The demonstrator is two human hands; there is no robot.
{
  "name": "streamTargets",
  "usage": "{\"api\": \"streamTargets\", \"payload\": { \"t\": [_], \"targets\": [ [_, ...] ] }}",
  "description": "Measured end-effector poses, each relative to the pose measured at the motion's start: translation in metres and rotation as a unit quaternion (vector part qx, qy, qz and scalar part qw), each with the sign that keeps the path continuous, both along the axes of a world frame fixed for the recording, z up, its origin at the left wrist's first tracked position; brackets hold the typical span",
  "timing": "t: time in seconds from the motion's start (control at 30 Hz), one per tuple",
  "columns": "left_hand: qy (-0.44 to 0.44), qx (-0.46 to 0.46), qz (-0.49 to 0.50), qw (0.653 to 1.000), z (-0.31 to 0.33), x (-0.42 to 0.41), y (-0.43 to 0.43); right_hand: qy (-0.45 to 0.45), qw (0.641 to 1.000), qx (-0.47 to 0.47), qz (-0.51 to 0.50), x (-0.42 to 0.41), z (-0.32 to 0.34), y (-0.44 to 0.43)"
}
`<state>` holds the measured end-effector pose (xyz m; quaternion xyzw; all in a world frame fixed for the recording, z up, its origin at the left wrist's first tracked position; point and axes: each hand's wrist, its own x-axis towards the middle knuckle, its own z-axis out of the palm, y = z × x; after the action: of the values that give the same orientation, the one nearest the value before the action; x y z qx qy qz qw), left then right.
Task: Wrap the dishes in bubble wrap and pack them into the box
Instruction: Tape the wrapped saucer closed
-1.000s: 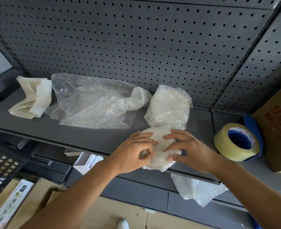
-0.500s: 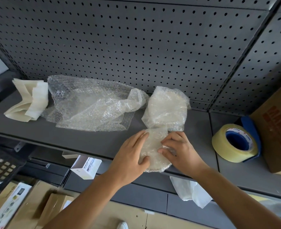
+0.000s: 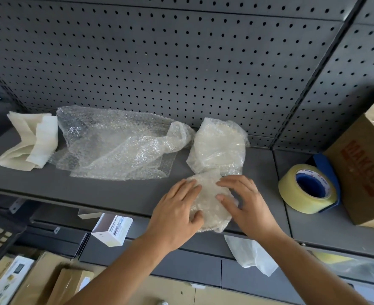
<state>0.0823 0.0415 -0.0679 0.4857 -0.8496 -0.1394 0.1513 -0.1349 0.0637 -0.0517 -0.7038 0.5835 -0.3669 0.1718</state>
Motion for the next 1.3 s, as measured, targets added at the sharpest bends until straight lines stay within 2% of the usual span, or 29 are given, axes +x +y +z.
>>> {"api": "streamTargets", "payload": {
  "t": [0.07, 0.13, 0.23, 0.33, 0.43, 0.57, 0.7, 0.9, 1.13, 1.3],
  "targets": [
    [-0.009, 0.007, -0.002, 1.0, 0.001, 0.001, -0.001, -0.009, 0.996, -0.022, -0.08, -0.019, 0.02, 0.01],
    [-0.018, 0.015, -0.003, 1.0, 0.0, 0.002, -0.002, 0.01, 0.978, -0.027, -0.209, -0.049, 0.038, 0.018],
    [-0.019, 0.012, 0.008, 1.0, -0.004, 0.001, -0.001, 0.041, 0.926, 0.085, -0.365, -0.095, 0.054, 0.024],
    [-0.015, 0.0, 0.022, 1.0, -0.005, -0.001, 0.003, 0.034, 0.888, 0.224, -0.401, -0.118, 0.057, 0.018],
    [-0.018, -0.004, 0.031, 0.999, -0.005, -0.003, 0.006, -0.027, 0.855, 0.304, -0.42, -0.13, 0.053, 0.005],
    [-0.024, -0.01, 0.052, 0.998, -0.004, -0.009, 0.009, -0.062, 0.835, 0.312, -0.45, -0.15, 0.044, -0.001],
    [-0.013, -0.014, 0.07, 0.997, -0.001, -0.014, 0.015, -0.075, 0.843, 0.278, -0.455, -0.142, 0.042, 0.004],
    [-0.024, -0.016, 0.096, 0.995, 0.002, -0.021, 0.024, -0.051, 0.89, 0.175, -0.417, -0.129, 0.059, 0.027],
    [-0.026, -0.035, 0.116, 0.992, 0.004, -0.03, 0.03, 0.025, 0.95, 0.106, -0.291, -0.087, 0.116, 0.047],
    [-0.016, -0.03, 0.125, 0.992, 0.005, -0.032, 0.034, 0.121, 0.978, 0.074, -0.15, -0.039, 0.133, 0.028]
  ]
}}
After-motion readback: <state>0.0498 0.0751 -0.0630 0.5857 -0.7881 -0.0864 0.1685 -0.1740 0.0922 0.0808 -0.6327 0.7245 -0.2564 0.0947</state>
